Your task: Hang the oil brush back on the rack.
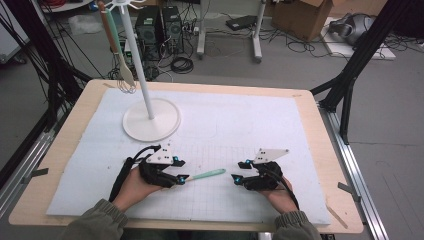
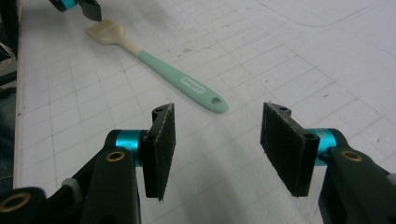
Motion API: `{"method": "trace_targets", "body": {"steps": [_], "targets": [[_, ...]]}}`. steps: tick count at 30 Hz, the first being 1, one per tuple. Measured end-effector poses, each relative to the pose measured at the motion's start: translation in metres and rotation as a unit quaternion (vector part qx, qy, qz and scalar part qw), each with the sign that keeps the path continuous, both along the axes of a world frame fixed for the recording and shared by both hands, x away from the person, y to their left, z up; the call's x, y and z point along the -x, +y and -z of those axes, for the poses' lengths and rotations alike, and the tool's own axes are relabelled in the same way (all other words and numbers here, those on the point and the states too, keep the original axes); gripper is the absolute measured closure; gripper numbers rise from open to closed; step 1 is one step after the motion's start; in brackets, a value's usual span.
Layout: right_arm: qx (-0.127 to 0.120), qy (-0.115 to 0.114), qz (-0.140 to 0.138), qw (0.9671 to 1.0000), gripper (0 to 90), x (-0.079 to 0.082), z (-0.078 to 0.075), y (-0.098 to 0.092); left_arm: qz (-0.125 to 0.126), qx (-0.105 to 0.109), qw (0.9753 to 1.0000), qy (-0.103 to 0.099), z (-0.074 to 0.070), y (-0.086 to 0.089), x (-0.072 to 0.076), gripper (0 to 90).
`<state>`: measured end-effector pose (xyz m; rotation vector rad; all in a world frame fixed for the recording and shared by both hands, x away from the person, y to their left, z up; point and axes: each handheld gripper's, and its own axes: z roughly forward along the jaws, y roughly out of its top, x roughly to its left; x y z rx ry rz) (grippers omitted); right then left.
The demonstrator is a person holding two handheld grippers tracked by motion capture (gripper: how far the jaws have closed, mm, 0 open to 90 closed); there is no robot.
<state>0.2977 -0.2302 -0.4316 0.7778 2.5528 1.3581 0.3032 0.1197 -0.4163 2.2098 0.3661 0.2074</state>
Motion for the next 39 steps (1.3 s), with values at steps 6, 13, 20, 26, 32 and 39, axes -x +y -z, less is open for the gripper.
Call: {"method": "trace_targets", "body": {"steps": [6,13,20,26,32,39], "targets": [[0.002,0.0,0.004,1.0,44.6,0.0,0.0,0.0,0.011,-0.018,0.9997,0.012,0.006,-0.008,-0.003,57.7],[0.01,0.003,-0.002,0.9999,44.6,-0.001,0.002,0.004,0.009,-0.042,0.9989,0.019,0.013,-0.017,-0.007,61.6],[0.006,0.003,-0.005,1.0,44.3,-0.001,0.001,0.007,0.019,-0.052,0.9981,0.026,0.017,-0.022,-0.007,71.3],[0.006,0.0,-0.011,0.9999,44.3,0.0,0.0,0.009,0.018,-0.065,0.9973,0.029,0.019,-0.024,-0.008,71.4],[0.006,-0.003,-0.009,0.9999,44.1,0.0,0.0,0.009,0.02,-0.071,0.9969,0.029,0.02,-0.025,-0.008,73.2],[0.008,0.002,-0.009,0.9999,43.8,0.0,0.001,0.011,0.023,-0.077,0.9964,0.026,0.02,-0.027,-0.006,81.2]]}}
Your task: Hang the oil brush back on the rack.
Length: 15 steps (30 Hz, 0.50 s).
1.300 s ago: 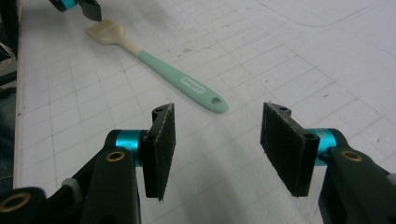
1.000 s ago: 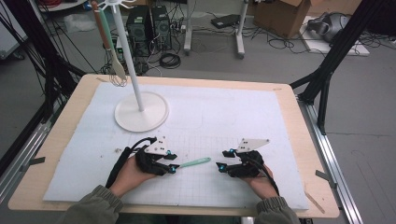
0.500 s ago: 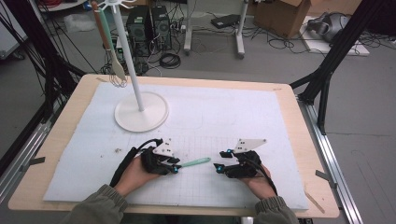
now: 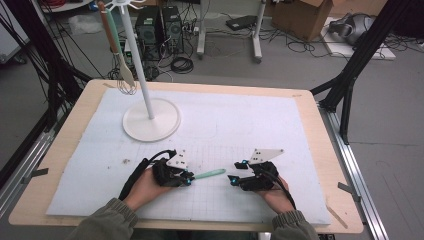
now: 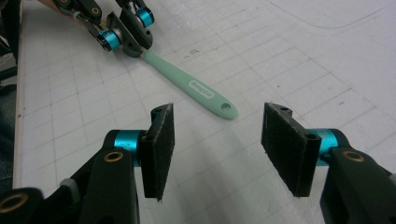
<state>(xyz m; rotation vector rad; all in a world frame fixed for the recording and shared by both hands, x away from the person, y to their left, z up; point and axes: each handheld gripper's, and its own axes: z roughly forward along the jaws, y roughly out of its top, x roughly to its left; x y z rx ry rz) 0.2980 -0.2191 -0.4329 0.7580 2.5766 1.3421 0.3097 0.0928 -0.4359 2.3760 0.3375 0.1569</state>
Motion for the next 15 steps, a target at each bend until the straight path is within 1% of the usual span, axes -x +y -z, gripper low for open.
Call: {"method": "trace_targets", "body": {"steps": [2,4,7,9,11,12,13,15], "targets": [[0.001,-0.001,0.001,1.0,43.3,-0.0003,0.0008,0.0005,-0.001,0.003,1.0,-0.001,0.0004,-0.0004,0.0004,81.3],[0.002,0.002,0.003,1.0,42.7,0.0,0.0014,0.0008,-0.003,0.005,1.0,0.002,0.0005,-0.0003,0.0001,81.3],[-0.002,0.001,0.006,1.0,42.1,-0.0005,0.0015,0.0003,-0.006,0.004,1.0,0.004,0.0001,-0.0004,0.0002,81.5],[-0.005,0.002,0.008,1.0,42.0,-0.0005,0.0015,0.0001,-0.006,0.001,1.0,0.001,-0.0002,-0.0008,0.0006,81.5],[-0.008,0.002,0.009,0.9999,41.9,-0.0003,0.0012,0.0,-0.005,-0.004,0.9999,-0.008,-0.0008,-0.0016,0.0024,81.6],[-0.008,0.004,0.01,0.9999,41.9,0.0002,0.0009,0.0001,-0.01,-0.003,0.9999,-0.013,-0.0007,-0.0027,0.0048,81.7],[-0.007,0.001,0.009,0.9999,41.9,0.0007,0.0007,0.0003,-0.01,-0.005,0.9998,-0.015,-0.001,-0.0029,0.0053,81.7],[-0.008,0.003,0.007,0.9999,41.9,0.0016,0.0004,0.0012,-0.011,-0.005,0.9998,-0.018,-0.0011,-0.0029,0.0057,81.8]]}}
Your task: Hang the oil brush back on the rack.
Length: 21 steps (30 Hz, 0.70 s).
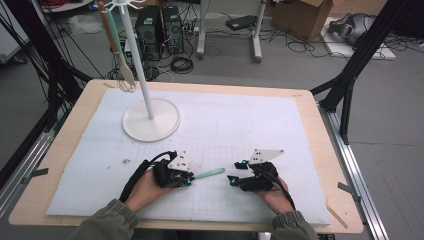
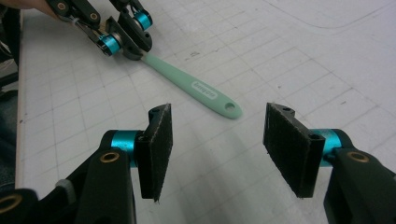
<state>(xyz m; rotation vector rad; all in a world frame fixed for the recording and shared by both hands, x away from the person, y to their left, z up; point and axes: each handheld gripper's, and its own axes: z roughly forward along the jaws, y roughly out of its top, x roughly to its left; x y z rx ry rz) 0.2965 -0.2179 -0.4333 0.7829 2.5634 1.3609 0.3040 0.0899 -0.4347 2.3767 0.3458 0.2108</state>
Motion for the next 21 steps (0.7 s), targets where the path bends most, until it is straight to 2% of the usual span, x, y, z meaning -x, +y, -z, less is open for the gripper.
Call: {"method": "trace_targets", "body": {"steps": [4,6,11,21], "targets": [[-0.001,-0.002,-0.003,1.0,41.9,0.001,-0.001,0.002,-0.002,0.003,1.0,-0.001,-0.002,0.001,0.0,81.8],[0.0,-0.003,-0.003,1.0,42.0,0.001,-0.001,0.003,-0.003,0.013,0.9999,-0.001,-0.003,0.002,0.002,81.8],[0.0,-0.002,-0.005,1.0,42.0,0.002,-0.002,0.006,-0.002,0.011,0.9999,-0.006,-0.006,0.004,0.003,81.9],[-0.014,0.002,-0.011,0.9998,43.0,0.003,-0.004,0.007,-0.003,0.024,0.9997,-0.009,-0.014,0.011,0.007,81.8]]}}
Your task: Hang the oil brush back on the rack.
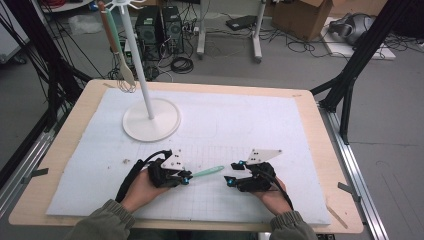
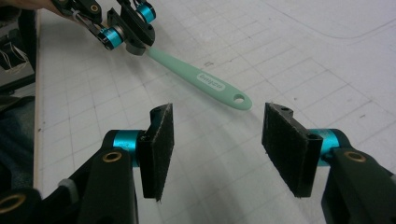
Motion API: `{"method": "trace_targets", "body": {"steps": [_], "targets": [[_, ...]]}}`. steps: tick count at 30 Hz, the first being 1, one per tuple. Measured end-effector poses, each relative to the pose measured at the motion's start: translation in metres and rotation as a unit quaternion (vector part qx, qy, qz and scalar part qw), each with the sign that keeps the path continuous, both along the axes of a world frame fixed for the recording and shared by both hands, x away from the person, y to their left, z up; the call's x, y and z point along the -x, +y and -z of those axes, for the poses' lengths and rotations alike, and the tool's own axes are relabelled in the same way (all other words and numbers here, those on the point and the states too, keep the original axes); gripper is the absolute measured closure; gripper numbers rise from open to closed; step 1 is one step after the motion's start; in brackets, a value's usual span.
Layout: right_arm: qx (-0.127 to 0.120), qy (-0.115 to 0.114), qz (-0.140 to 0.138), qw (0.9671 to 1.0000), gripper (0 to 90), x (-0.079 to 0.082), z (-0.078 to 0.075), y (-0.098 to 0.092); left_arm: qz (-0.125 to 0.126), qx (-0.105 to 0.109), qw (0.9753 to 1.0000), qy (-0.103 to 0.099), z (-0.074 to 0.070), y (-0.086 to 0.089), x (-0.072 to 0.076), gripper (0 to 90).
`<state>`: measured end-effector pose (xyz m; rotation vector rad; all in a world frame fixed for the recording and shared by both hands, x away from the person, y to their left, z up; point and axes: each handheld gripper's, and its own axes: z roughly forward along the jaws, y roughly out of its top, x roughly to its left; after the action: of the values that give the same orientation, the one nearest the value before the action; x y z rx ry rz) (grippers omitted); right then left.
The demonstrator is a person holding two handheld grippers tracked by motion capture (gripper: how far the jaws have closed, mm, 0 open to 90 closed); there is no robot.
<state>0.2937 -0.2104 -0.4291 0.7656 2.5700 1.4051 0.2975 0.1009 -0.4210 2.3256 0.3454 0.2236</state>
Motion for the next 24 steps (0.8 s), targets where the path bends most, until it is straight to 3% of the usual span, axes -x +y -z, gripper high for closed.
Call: {"method": "trace_targets", "body": {"steps": [7,12,24], "targets": [[-0.008,-0.008,-0.003,0.9999,43.1,0.001,-0.005,0.003,0.011,0.013,0.9998,0.009,-0.007,0.005,0.002,81.8],[-0.015,-0.013,-0.008,0.9998,42.9,0.002,-0.009,0.004,0.014,0.014,0.9998,0.002,-0.012,0.007,0.005,81.8],[-0.037,0.002,-0.016,0.9992,42.2,0.001,-0.013,0.01,0.014,0.026,0.9996,-0.003,-0.02,0.015,0.01,81.8]]}}
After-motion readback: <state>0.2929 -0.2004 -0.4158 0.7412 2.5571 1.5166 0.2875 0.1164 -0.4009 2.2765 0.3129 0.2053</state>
